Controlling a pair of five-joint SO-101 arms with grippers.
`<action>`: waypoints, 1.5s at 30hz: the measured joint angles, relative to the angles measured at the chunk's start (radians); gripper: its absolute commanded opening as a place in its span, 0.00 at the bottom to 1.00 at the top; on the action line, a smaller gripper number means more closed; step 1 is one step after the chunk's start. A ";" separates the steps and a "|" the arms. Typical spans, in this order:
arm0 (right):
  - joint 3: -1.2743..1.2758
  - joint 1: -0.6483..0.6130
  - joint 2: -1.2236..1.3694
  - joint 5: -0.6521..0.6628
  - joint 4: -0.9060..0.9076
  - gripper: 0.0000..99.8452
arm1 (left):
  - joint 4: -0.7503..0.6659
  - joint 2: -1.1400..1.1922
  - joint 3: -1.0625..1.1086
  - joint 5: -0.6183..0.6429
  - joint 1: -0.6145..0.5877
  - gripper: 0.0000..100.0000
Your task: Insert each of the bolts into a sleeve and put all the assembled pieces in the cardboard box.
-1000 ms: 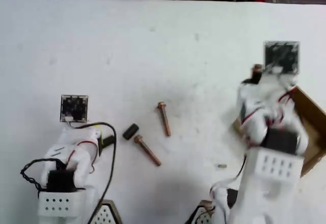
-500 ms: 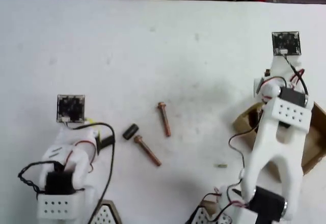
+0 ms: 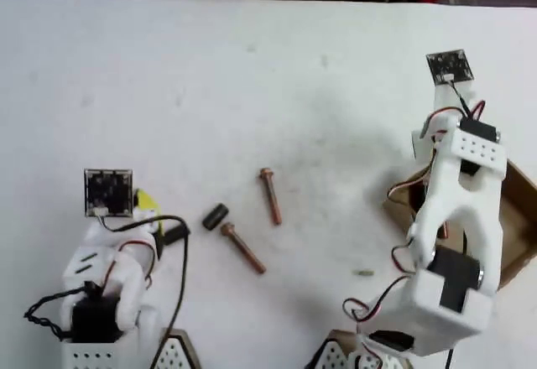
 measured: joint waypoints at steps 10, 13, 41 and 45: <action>-0.101 0.135 0.044 0.000 0.101 0.02 | 0.000 0.000 0.037 0.000 0.000 0.02; -0.101 0.137 0.032 0.000 0.150 0.02 | 0.000 0.000 0.037 0.000 0.000 0.02; 0.155 0.218 -0.006 0.153 0.006 0.17 | 0.000 0.002 0.061 0.000 0.000 0.02; 0.155 0.207 -0.014 0.153 0.006 0.14 | 0.000 0.002 0.061 0.000 0.000 0.02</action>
